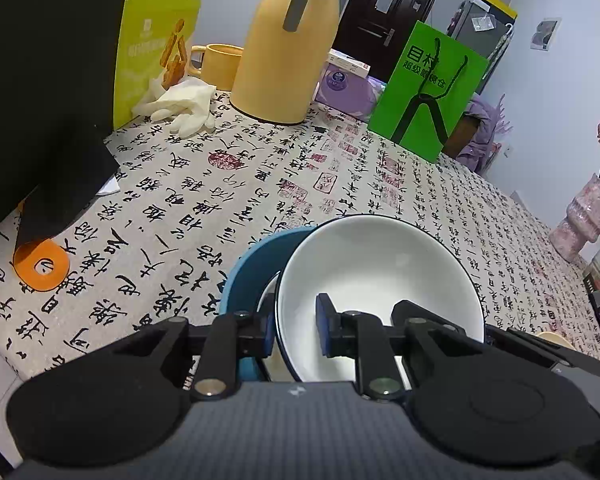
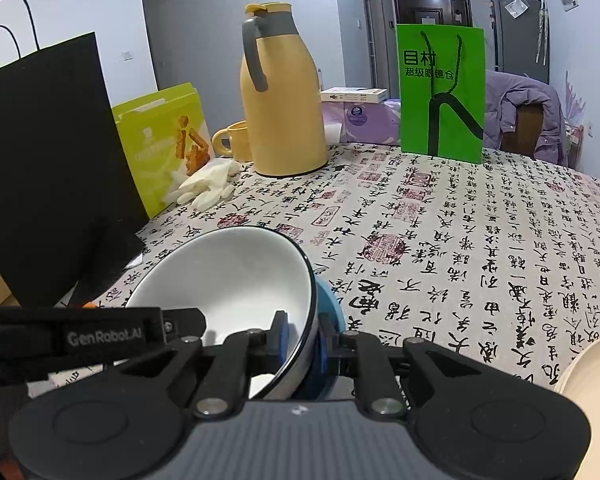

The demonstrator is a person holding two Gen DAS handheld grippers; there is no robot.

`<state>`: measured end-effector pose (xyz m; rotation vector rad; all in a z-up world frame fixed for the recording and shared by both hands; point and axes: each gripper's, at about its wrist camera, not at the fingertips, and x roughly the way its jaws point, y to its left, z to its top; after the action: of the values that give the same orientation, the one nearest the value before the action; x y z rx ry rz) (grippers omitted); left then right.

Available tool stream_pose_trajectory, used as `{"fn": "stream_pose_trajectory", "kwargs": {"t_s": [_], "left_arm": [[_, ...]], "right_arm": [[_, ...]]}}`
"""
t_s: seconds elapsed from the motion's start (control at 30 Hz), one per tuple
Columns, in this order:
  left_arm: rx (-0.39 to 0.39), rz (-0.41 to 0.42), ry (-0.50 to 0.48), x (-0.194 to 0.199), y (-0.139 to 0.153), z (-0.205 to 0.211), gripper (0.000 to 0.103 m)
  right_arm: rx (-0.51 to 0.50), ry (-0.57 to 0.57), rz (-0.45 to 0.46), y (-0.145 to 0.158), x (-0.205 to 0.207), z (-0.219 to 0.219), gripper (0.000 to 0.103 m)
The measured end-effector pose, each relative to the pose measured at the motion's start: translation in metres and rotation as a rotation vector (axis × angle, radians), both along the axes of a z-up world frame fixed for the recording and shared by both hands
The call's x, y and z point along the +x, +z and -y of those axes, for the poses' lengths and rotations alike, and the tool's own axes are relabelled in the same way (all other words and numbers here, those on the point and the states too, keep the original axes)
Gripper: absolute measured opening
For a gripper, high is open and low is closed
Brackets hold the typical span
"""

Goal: Organize plates and bowls
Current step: 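Lower the held white bowl into the blue bowl with both grippers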

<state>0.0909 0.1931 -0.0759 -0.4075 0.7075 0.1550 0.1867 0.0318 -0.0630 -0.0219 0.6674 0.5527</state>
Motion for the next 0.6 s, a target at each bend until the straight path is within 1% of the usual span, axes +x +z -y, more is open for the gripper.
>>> {"fn": "stream_pose_trajectory", "kwargs": {"t_s": [0.13, 0.23, 0.3, 0.6], "left_arm": [[0.000, 0.002, 0.000, -0.0017, 0.0025, -0.0008, 0.020], [0.028, 0.002, 0.010, -0.0028, 0.0032, 0.0004, 0.014], [0.033, 0.003, 0.017, -0.0032, 0.0033, 0.0000, 0.012], [0.057, 0.017, 0.013, -0.0050, 0.0022, 0.0013, 0.010]], "right_arm": [[-0.002, -0.003, 0.002, 0.0002, -0.0005, -0.0013, 0.014], [-0.002, -0.003, 0.002, 0.0002, -0.0007, -0.0017, 0.014], [0.001, -0.004, -0.001, 0.0003, -0.0001, -0.0013, 0.014], [0.039, 0.001, -0.010, 0.0048, 0.0005, 0.0072, 0.014]]}}
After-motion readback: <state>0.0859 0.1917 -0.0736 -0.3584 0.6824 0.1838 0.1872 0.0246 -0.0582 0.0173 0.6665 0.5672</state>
